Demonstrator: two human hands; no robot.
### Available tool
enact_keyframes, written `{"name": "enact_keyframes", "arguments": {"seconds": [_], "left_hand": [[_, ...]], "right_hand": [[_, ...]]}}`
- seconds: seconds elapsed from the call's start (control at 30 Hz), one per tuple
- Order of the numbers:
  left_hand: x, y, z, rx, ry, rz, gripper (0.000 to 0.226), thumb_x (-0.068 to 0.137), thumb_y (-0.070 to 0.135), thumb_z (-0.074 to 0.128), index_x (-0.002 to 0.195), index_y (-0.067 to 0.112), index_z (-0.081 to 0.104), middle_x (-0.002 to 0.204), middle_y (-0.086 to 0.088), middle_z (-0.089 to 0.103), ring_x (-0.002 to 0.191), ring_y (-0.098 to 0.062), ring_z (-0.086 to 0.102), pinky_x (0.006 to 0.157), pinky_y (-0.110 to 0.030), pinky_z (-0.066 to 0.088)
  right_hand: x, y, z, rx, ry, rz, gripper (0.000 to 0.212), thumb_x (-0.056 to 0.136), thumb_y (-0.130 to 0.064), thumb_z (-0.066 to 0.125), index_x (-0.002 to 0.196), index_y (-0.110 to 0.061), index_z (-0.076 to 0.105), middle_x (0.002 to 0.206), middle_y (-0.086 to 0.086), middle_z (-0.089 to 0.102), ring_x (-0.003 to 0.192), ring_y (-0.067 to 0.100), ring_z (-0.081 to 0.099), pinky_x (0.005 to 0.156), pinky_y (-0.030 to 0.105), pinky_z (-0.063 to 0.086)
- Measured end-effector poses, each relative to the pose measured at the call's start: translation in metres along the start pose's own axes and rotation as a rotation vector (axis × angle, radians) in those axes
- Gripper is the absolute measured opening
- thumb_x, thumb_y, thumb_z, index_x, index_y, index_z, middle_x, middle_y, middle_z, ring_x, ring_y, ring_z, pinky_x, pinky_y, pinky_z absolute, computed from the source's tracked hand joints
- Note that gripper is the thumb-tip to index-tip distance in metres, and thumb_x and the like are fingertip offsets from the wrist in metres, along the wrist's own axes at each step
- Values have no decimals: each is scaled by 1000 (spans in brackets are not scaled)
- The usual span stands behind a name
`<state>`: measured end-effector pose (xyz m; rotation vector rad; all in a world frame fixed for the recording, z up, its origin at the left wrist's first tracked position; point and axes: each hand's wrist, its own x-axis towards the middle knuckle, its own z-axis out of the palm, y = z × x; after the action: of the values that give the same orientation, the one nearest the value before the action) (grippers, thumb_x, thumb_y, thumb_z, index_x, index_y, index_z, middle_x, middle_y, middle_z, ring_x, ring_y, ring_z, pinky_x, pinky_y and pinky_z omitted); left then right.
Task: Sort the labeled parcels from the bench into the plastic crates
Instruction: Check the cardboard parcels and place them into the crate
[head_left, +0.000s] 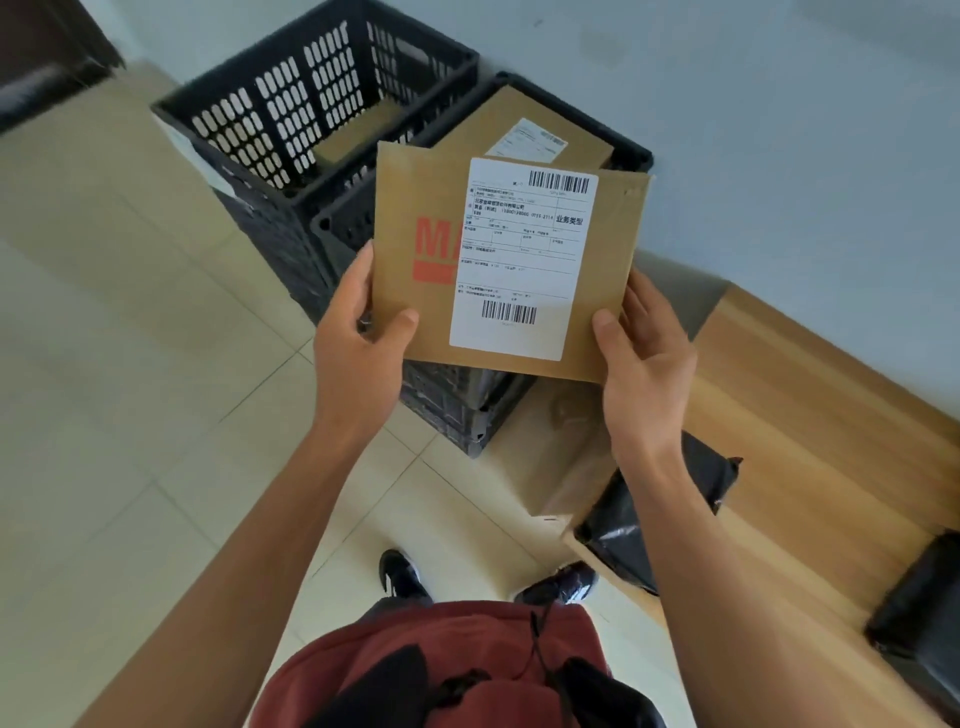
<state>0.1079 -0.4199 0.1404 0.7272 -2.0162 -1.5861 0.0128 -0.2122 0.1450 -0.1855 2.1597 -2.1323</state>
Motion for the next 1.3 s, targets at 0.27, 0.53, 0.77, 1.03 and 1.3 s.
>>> {"name": "enact_keyframes", "arguments": {"seconds": [0.27, 0.53, 0.77, 1.03, 1.3], "left_hand": [[40, -11, -82, -29, 6, 17, 66, 97, 1, 61, 158, 18, 39, 148, 6, 59, 135, -6, 55, 113, -38, 49], [128, -11, -68, 22, -134, 77, 57, 100, 0, 57, 153, 17, 45, 138, 8, 65, 126, -2, 61, 108, -27, 51], [202, -13, -47, 144, -259, 101, 55, 100, 2, 57, 151, 22, 48, 137, 12, 64, 127, -1, 59, 106, -23, 50], [262, -41, -38, 316, -435, -49, 60, 101, 13, 64, 155, 27, 44, 141, 12, 62, 126, -3, 59, 108, -31, 52], [298, -66, -42, 450, -590, -156, 65, 98, 13, 69, 155, 23, 39, 141, 11, 58, 126, -7, 55, 103, -25, 46]], "right_hand": [[-15, -18, 84, -13, -26, -28, 45, 103, 0, 55, 143, -19, 59, 133, -10, 70, 128, 8, 63, 108, 38, 52], [43, -6, 111, -69, 54, 9, 50, 103, -3, 54, 151, -14, 51, 141, -5, 65, 131, 9, 61, 110, 39, 52], [110, 13, 127, -70, 104, 80, 51, 103, -10, 55, 153, -14, 48, 143, -4, 64, 130, 10, 62, 107, 40, 55], [141, 33, 130, -195, 13, 256, 48, 106, -11, 55, 152, -25, 52, 137, -13, 67, 120, 2, 66, 101, 35, 58], [136, 52, 156, -289, 86, 405, 49, 104, -12, 60, 149, -30, 53, 133, -18, 68, 119, 1, 66, 99, 35, 59]]}}
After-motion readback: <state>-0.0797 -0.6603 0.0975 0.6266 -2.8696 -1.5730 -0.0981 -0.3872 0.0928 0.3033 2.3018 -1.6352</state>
